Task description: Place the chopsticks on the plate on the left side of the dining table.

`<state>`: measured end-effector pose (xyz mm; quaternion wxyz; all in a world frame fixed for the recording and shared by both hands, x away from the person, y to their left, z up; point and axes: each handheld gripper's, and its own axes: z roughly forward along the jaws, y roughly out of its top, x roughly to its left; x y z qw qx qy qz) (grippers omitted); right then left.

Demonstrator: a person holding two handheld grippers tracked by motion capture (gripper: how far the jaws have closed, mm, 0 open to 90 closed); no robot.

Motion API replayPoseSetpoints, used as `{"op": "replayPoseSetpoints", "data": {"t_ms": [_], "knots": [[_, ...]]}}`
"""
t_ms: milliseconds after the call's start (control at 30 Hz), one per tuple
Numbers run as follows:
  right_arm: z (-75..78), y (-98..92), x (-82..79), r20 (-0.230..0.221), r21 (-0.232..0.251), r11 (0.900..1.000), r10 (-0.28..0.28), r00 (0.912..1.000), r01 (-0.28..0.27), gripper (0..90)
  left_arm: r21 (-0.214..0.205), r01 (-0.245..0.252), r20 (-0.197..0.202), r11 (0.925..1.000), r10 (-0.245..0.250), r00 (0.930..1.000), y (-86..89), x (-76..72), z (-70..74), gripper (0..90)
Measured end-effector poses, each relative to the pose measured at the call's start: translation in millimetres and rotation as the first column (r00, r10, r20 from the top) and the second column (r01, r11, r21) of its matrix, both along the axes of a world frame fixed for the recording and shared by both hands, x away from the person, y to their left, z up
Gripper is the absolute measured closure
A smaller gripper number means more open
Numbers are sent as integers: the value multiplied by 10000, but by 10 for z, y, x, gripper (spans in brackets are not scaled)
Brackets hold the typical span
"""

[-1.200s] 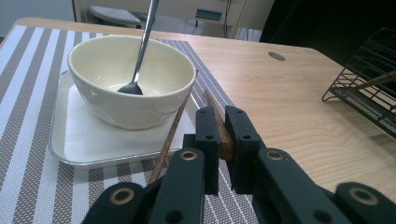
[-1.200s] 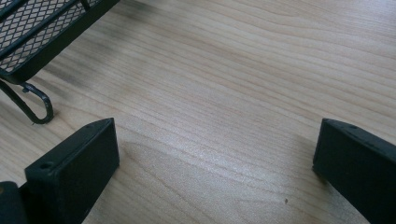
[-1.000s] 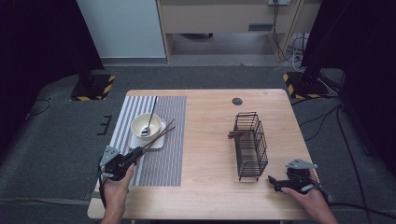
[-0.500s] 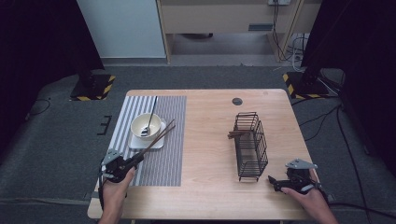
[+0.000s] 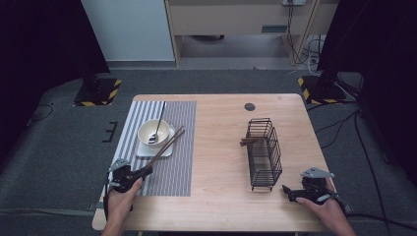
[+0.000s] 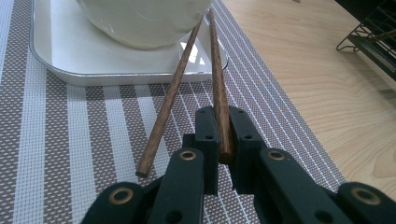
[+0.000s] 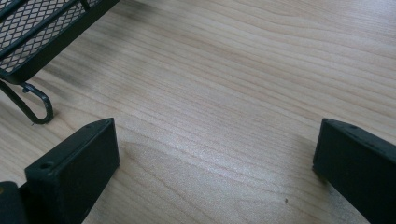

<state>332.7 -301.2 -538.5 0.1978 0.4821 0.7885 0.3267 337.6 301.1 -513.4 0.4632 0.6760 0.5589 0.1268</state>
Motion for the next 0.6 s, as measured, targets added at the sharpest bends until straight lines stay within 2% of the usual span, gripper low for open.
{"op": "replayPoseSetpoints", "data": {"t_ms": [600], "knots": [[0, 1, -1, 0, 2, 10000, -7, 10000, 7, 2, 648, 175, -489, 9977, -144, 9987, -30, 46, -65, 831]]}}
